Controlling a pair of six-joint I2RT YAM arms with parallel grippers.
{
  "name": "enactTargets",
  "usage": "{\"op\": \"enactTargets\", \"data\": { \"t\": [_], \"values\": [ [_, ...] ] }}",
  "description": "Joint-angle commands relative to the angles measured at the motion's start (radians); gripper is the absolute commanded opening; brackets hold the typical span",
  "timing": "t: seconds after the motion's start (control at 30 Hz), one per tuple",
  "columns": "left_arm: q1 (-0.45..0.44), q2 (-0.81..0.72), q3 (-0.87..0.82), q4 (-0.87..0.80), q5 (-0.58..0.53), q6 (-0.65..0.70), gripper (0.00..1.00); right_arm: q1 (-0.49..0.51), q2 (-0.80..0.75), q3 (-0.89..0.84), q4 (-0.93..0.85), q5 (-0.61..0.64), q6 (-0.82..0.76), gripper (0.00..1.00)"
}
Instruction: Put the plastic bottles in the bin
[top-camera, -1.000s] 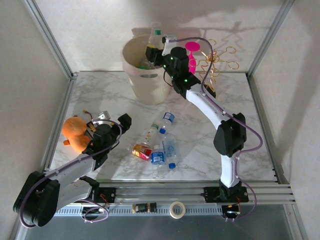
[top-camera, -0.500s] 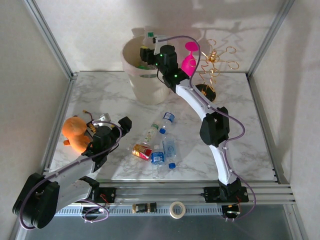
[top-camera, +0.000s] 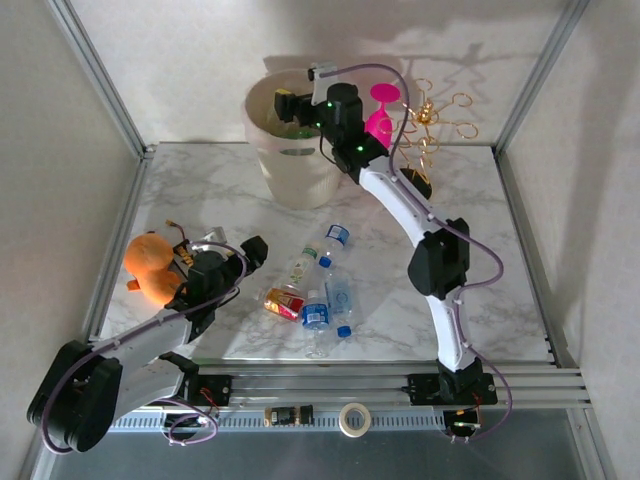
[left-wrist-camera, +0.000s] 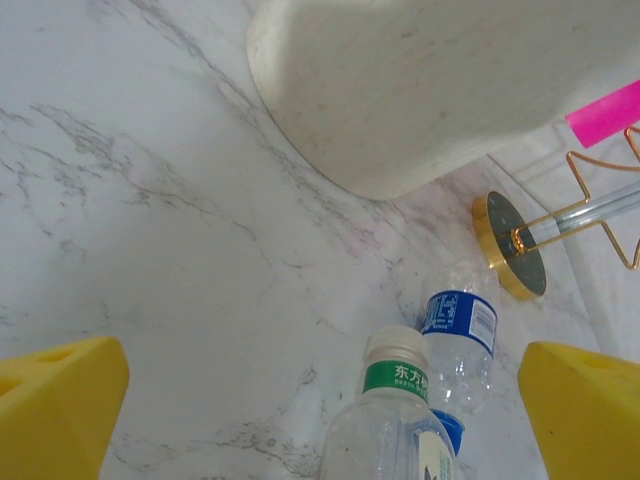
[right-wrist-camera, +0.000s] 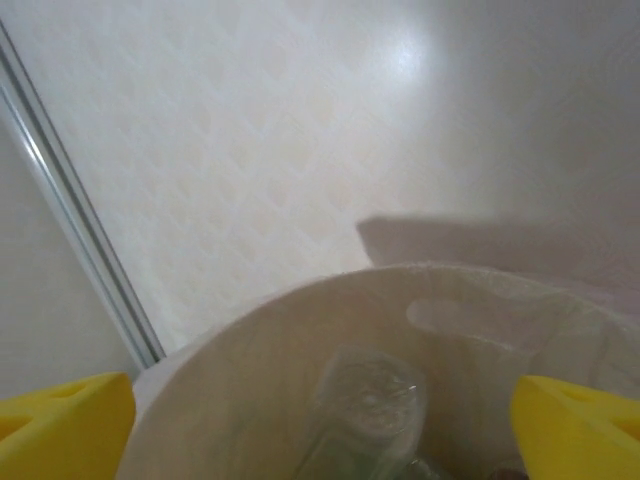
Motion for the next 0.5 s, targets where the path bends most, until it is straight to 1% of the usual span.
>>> {"op": "enactTargets", "data": {
  "t": [0.0, 0.17, 0.23, 0.4, 0.47],
  "values": [
    [0.001, 0.016, 0.049, -0.011, 0.053, 0.016, 1.0, 0.005, -0.153, -0.098, 0.042, -0.037, -0.007, 0.99],
    [-0.027, 0.057, 0.09, -0.036, 0.079, 0.024, 1.0, 0.005, -0.331, -0.355, 0.094, -0.035, 0.007, 0.99],
    [-0.045, 0.084, 0.113, -0.052, 0.088, 0.03, 1.0, 0.006, -0.405, -0.464, 0.118, -0.018, 0.014, 0.99],
    [-0.092, 0.179, 0.181, -0.1, 0.113, 0.046, 1.0, 0.006, -0.598, -0.807, 0.227, 0.046, 0.061, 0.99],
    [-0.11, 0.214, 0.206, -0.128, 0.118, 0.052, 1.0, 0.006, -0.659, -0.911, 0.245, 0.075, 0.081, 0.99]
  ]
}}
